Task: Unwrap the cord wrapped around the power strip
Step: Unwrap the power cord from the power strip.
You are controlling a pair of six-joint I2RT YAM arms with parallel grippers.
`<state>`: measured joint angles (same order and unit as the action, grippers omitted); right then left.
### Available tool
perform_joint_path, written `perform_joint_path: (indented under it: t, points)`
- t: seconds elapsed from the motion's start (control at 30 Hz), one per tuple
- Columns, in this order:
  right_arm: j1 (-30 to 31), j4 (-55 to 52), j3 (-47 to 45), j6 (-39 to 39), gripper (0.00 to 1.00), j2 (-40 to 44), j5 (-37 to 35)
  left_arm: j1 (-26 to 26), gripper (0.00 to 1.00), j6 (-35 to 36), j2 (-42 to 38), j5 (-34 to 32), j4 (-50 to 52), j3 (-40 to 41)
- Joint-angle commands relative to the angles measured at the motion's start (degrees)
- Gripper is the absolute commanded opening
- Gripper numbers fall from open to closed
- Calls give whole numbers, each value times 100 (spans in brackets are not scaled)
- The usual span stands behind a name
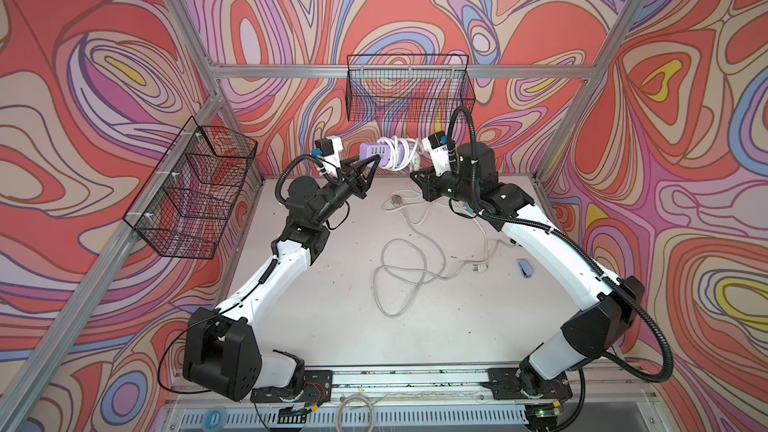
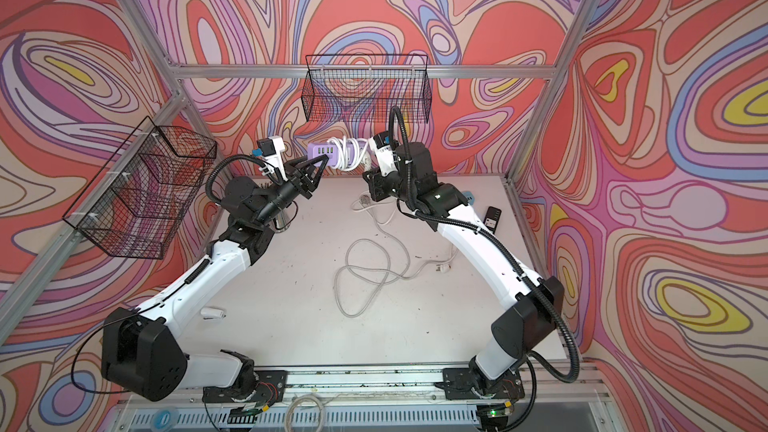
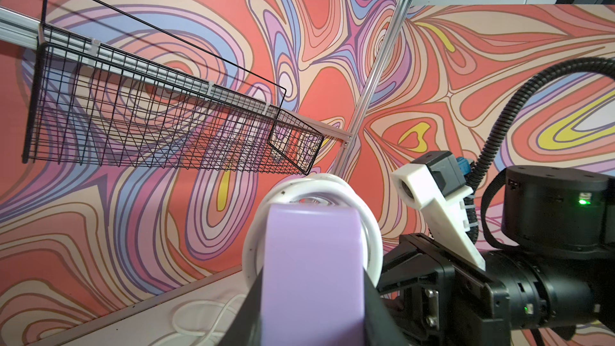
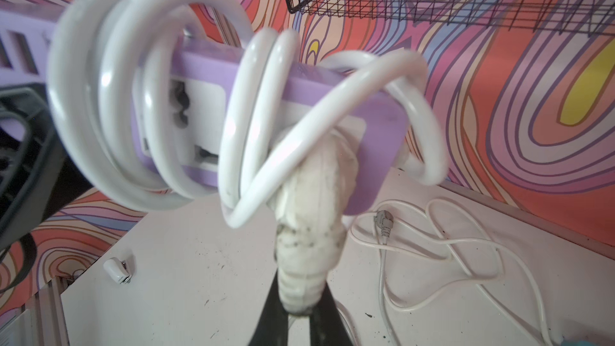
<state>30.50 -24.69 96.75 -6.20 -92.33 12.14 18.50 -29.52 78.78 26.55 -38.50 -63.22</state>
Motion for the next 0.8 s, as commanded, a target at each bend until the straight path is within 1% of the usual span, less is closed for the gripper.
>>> perform_joint_path:
  t: [0.0, 0.07, 0.17, 0.27, 0.4, 0.47, 0.57, 0.63, 0.77]
  points:
    - [-186, -51, 72, 133, 0, 213, -516, 5, 0, 169, -244, -66, -331, -40]
    - [-333, -71, 17, 122, 0, 271, -518, 5, 0, 192, -283, -105, -317, -25]
    - [-690, 21, -178, -8, 0, 401, -273, 4, 0, 237, -343, -198, -255, -9]
    - [-989, 18, -311, -27, 0, 498, -210, -19, 0, 315, -424, -288, -179, 4]
    - [-1091, 8, -261, -53, 0, 531, -86, -43, 0, 268, -422, -295, -209, 6]
    - [-935, 40, -149, -183, 0, 480, 98, -40, 0, 220, -352, -225, -251, 11]
    - [-171, -23, 195, -39, 0, 343, -319, -40, 0, 202, -234, -202, -281, 17]
    - [196, -96, 451, 11, 0, 183, -439, -29, 0, 184, -190, -190, -324, 34]
    - [418, -18, 572, -98, 0, 29, -410, 78, 0, 327, -207, -235, -226, 42]
